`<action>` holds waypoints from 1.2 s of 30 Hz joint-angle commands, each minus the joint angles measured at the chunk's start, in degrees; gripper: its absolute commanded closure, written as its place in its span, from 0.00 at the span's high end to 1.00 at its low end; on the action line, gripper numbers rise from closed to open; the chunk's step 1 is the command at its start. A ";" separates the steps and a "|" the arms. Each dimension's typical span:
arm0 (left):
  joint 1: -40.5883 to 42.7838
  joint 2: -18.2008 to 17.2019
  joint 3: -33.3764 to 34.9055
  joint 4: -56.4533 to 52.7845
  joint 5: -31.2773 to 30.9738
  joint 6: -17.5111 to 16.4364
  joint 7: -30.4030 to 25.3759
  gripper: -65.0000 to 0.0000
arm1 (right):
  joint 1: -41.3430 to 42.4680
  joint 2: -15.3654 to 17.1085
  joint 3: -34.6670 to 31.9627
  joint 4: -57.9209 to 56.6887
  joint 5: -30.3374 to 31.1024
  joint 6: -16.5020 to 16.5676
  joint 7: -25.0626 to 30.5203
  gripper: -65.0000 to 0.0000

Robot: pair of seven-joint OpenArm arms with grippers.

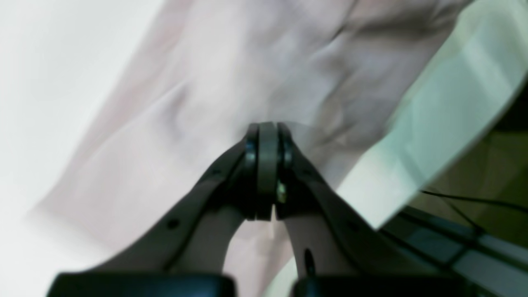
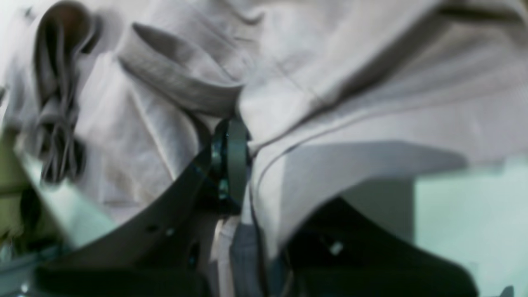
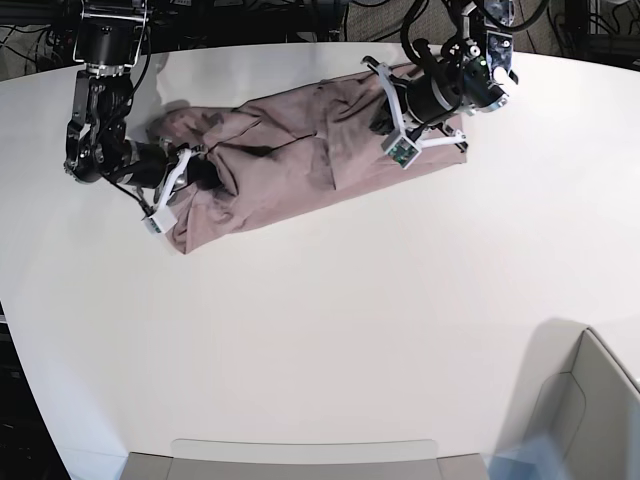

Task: Fold the T-shirt properly
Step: 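Grasp the hem end of the strip with the right gripper, then fold the hem end over toward the left gripper with the right gripper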

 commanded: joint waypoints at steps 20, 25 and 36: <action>5.02 0.00 -19.03 0.83 -0.67 -0.12 -0.50 0.00 | 1.63 -7.39 -15.77 28.65 -43.98 -0.82 3.04 0.00; 5.81 0.00 -22.19 -0.05 -0.67 -0.12 -0.50 0.00 | -2.59 -12.93 -24.92 36.03 -56.11 -0.82 3.21 0.00; 5.55 0.08 -21.84 -0.32 -0.67 -0.12 -0.50 0.00 | -2.24 -14.42 -43.99 27.86 -66.04 -10.49 3.30 0.00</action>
